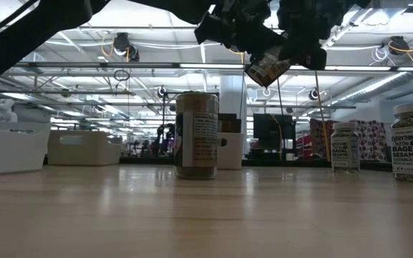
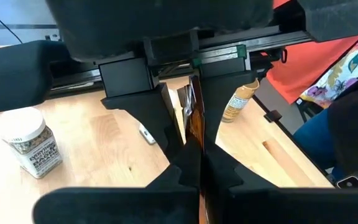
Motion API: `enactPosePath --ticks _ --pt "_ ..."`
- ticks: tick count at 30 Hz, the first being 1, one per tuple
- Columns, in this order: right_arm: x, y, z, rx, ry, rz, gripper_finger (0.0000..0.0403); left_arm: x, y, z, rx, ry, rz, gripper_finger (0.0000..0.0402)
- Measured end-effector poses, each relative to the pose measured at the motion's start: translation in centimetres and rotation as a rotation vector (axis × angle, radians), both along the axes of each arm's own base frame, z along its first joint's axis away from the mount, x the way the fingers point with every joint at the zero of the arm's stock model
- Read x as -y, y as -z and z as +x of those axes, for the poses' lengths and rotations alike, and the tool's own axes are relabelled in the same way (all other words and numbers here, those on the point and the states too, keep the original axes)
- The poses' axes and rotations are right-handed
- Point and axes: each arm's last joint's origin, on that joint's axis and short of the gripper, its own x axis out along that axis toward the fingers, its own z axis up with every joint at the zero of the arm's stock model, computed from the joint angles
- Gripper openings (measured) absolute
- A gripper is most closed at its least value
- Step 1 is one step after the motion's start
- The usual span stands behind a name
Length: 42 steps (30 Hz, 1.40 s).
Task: Sort spices by type
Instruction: Put the brown seasoning pack into the top white bin
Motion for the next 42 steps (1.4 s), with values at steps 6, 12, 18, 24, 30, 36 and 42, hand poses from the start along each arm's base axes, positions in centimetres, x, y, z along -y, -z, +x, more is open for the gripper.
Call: enactPosePath --ticks 6,12,18,24,30,36,42 --pt "-0.1 -0.5 -0.5 0.021 -0.007 -0.02 0.0073 -0.8 0.0 -0.2 -0.004 -0.019 -0.004 0.0002" --pt "0.1 -1.0 -2.2 -0.005 0.023 -0.016 0.0147 -1.7 0.0 -0.5 -0.005 -0.038 -0.006 0.0001" --pt "0.1 -1.9 -4.9 -0.032 0.075 -0.069 0.0192 -3.9 -0.1 -1.4 -0.007 -0.07 -0.048 0.0001" --pt "-0.3 -3.6 -8.5 0.111 0.25 -0.257 0.0197 -6.3 -0.5 -2.6 0.014 -0.044 -0.15 0.0001" --pt "-0.5 -3.4 -9.2 0.39 0.296 -0.3 0.0195 -7.3 -2.3 -2.3 0.124 -0.052 -0.209 0.0" --pt "-0.2 -2.9 -8.8 0.495 0.349 -0.346 0.0195 -7.2 -5.2 -1.3 0.282 -0.054 -0.263 0.0" --pt "-0.1 -4.0 -8.7 0.58 0.354 -0.453 0.0195 -7.4 -6.1 -1.2 0.313 -0.106 -0.307 0.0"
